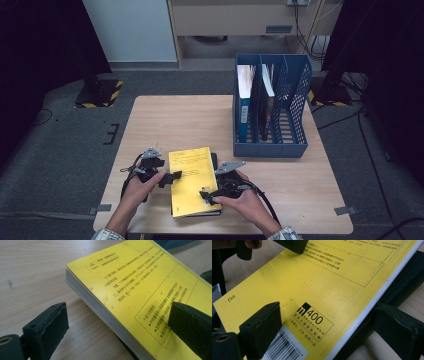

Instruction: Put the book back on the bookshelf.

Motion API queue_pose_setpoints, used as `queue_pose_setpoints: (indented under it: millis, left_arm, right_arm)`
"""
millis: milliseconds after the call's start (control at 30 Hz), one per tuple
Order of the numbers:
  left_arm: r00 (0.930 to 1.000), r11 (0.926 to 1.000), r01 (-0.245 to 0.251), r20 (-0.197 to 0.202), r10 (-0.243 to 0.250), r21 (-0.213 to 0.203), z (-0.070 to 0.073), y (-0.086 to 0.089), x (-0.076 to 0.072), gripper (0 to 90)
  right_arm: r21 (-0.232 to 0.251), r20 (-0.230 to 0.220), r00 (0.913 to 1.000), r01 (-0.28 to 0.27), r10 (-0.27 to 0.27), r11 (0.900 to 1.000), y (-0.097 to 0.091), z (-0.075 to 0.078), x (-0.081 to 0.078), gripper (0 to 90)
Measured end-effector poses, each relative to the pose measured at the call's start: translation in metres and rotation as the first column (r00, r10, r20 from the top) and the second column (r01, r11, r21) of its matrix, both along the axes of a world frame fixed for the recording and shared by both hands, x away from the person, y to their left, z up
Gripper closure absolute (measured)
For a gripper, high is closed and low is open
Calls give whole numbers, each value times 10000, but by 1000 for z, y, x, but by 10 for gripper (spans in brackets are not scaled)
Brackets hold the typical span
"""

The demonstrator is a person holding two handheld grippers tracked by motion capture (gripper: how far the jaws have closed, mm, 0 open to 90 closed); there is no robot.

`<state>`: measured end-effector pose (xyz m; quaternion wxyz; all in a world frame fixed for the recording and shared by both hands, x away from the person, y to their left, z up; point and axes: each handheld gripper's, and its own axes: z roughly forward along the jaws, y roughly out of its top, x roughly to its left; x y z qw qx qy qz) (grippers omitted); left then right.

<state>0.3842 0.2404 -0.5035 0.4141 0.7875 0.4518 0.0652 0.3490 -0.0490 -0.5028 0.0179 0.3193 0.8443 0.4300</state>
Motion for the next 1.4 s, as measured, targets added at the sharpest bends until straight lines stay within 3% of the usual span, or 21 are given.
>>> queue_pose_setpoints:
  millis: [133,333,467,533,767,967,1233,1400]
  left_arm:
    - [9992,9993,310,-250,-316,-230,-2,-4,2,21]
    - [9951,9969,787,-600,-790,-81,-1,-10,6,4]
    - [9958,9966,818,-412,-819,-43,0,-13,8,12]
    - [9983,9985,535,-241,-538,-130,2,-15,8,52]
    - [9983,9995,298,508,-301,60,10,-16,8,220]
    - [9976,9999,97,682,-100,46,12,-15,8,343]
    - [9943,9959,371,965,-450,823,22,-21,9,439]
    - [9927,9969,317,1136,-397,714,23,-21,9,503]
  right_arm:
    - [34,2,10000,61,-61,10000,0,0,-1,84]
    - [6,42,10000,86,-86,10000,1,0,0,80]
    - [39,68,9999,131,-131,9999,2,-1,0,72]
    - [39,43,9999,117,-117,9999,2,-1,1,65]
    - [144,-138,9996,256,-255,9996,1,-3,4,51]
    - [149,-166,9992,357,-354,9993,3,-4,8,36]
    - [268,-384,9980,517,-506,9983,4,-6,21,15]
    - [475,-505,9965,691,-667,9965,3,-9,28,11]
